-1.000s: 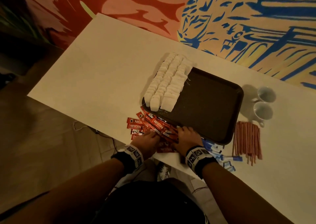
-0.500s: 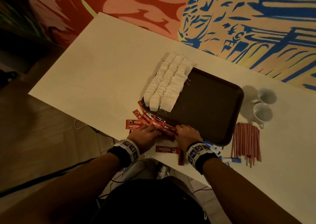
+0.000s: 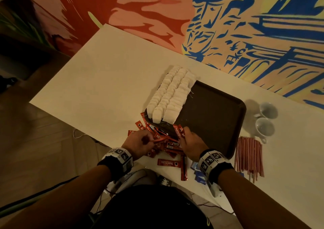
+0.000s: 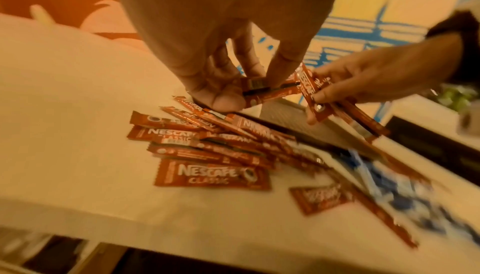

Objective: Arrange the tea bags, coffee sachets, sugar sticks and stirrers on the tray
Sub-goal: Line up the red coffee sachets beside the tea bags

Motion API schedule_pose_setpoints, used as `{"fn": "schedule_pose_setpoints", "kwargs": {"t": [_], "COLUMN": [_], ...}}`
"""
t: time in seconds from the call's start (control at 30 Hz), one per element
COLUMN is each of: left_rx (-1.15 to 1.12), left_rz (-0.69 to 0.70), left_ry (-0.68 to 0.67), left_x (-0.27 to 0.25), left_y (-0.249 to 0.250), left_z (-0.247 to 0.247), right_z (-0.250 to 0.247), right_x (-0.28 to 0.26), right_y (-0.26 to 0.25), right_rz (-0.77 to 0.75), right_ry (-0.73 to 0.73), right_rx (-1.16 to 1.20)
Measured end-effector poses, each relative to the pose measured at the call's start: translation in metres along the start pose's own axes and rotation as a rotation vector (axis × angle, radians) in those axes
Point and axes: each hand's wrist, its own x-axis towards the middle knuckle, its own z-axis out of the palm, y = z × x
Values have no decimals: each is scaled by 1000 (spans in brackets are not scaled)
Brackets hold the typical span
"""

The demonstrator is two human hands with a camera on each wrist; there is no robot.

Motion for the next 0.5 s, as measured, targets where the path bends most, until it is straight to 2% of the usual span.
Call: {"fn": "schedule_pose_setpoints", "kwargs": {"t": [0.1, 0.17, 0.33, 0.43, 0.5], "left_rx": [-290, -377, -489, -502, -471], "left_rz": [-65, -55, -64, -43, -40], "left_ry": [-4, -25, -107, -155, -189], "left_x": [1, 2, 5, 6, 6], "left_y": [8, 18, 48, 65, 77], "left_z": [1, 4, 12, 13, 14], "right_z": [1, -1, -2, -5, -6], "right_x": [2, 2, 0, -9, -16], "right_y": [-2, -8, -19, -25, -25], "right_rz": [-31, -24, 62, 88, 48], "right_ry": [51, 51, 91, 83, 101], "right_rx": [112, 237, 608, 691, 709]}}
